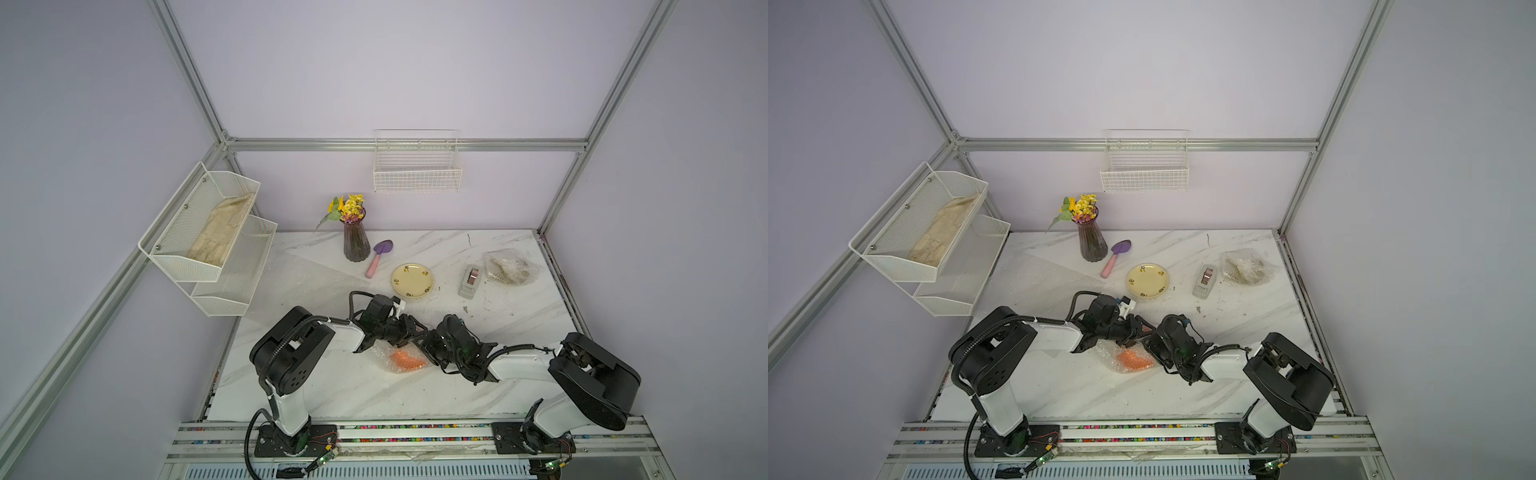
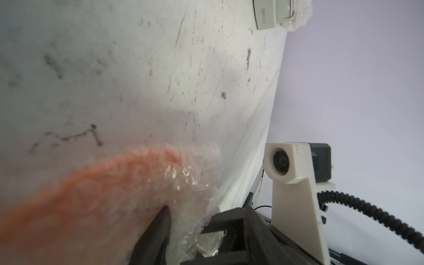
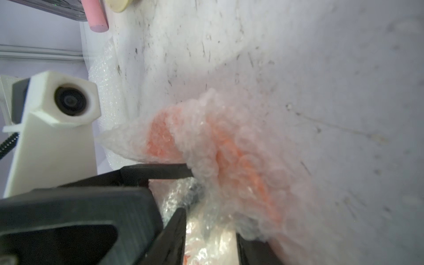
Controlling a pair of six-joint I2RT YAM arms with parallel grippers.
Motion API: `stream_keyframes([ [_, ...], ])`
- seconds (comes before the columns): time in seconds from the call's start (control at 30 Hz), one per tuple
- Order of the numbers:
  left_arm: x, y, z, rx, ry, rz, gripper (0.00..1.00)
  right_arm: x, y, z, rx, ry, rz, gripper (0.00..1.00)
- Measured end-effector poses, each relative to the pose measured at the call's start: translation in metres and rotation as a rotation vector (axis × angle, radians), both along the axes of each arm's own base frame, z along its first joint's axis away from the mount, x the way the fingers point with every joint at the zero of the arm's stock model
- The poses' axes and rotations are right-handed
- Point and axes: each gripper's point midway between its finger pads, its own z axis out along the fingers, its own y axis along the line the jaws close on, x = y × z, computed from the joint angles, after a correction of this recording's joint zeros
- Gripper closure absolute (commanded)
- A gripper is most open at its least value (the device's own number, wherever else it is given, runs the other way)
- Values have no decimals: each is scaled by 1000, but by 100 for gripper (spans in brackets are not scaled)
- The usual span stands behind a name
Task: Wrap dinner plates in bubble wrap
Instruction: Wrap the plate in the bubble wrap.
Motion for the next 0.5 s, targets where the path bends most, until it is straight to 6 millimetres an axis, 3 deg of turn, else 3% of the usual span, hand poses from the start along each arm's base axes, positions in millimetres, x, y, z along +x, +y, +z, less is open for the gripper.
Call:
stream_keyframes([
  [0.13, -6, 3, 9, 27, -29, -13, 45, -1, -5, -1, -25, 1, -8, 77],
  [0.33, -25, 6, 20, 77, -59, -74, 65, 0, -11, -4, -51, 2, -23, 91],
  [0.5, -33, 10, 11, 113, -28, -89, 62, 0, -11, -4, -55, -1, -24, 100],
])
